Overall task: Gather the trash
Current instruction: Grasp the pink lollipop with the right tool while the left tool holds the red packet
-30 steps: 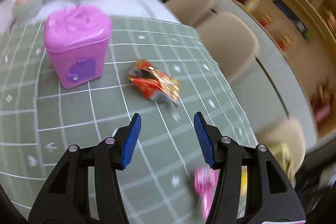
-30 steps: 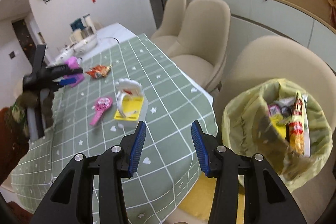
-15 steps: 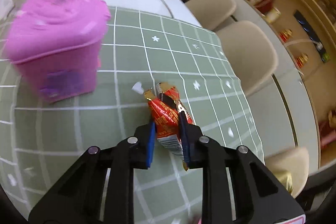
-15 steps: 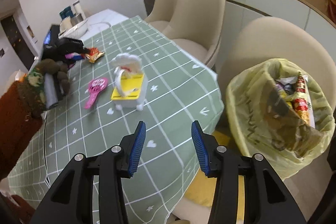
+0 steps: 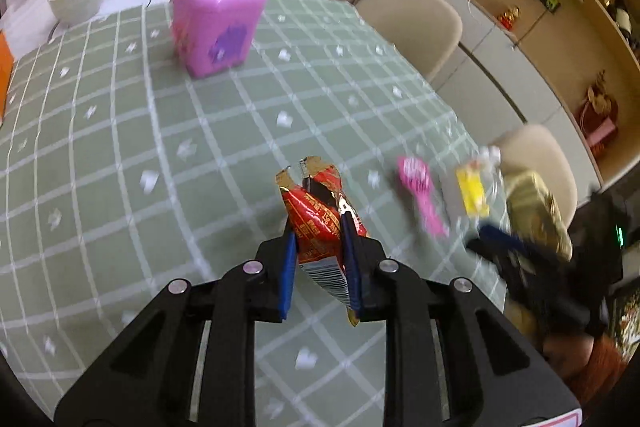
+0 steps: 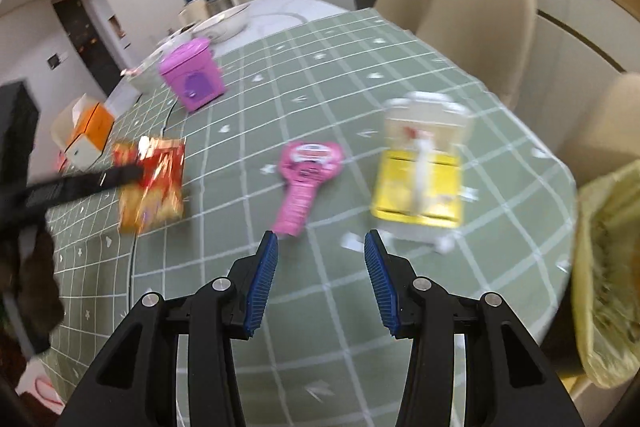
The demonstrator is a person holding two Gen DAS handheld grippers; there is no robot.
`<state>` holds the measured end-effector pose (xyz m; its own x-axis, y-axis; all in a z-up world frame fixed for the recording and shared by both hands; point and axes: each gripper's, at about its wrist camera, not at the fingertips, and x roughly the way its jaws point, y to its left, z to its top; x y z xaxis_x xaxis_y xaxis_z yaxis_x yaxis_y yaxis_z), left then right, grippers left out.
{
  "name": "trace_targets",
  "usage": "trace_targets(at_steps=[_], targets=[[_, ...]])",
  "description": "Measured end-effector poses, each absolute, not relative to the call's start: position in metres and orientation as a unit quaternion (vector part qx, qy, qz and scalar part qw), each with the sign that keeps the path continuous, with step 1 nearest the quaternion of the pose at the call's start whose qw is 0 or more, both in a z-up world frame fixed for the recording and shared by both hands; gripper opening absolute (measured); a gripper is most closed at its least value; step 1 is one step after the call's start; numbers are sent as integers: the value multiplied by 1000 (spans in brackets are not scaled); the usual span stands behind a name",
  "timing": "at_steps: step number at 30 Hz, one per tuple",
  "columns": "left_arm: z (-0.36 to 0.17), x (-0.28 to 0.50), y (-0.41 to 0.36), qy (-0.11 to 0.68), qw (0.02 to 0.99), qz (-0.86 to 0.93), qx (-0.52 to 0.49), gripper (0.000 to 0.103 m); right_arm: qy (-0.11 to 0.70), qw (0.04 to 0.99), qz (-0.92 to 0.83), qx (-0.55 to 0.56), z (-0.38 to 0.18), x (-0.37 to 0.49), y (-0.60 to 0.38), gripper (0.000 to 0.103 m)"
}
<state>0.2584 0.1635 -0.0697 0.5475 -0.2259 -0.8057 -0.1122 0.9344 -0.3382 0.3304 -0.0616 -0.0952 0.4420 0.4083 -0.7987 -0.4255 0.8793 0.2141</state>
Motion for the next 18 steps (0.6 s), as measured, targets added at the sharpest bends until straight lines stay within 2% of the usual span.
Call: trace_targets(at_steps=[5,12,13,14,18], targets=[[-79,224,171,488,852,-32,-185,21,470,853,226,-5,-104,348,-32,43],[-75,194,179,490,852,-33,-179,21,466,863,187,-58,-125,364,-13,43],[-74,192,181,489,853,-31,-178,21,464,862,198,-47,-125,364,-14,38],[-74,190,183,489,853,-29,-179,21,467,858,210,-31,-125,364,-17,21],[-73,189,189,490,852,-26,-181,21,463,860,212,-7,-113,354,-25,19]])
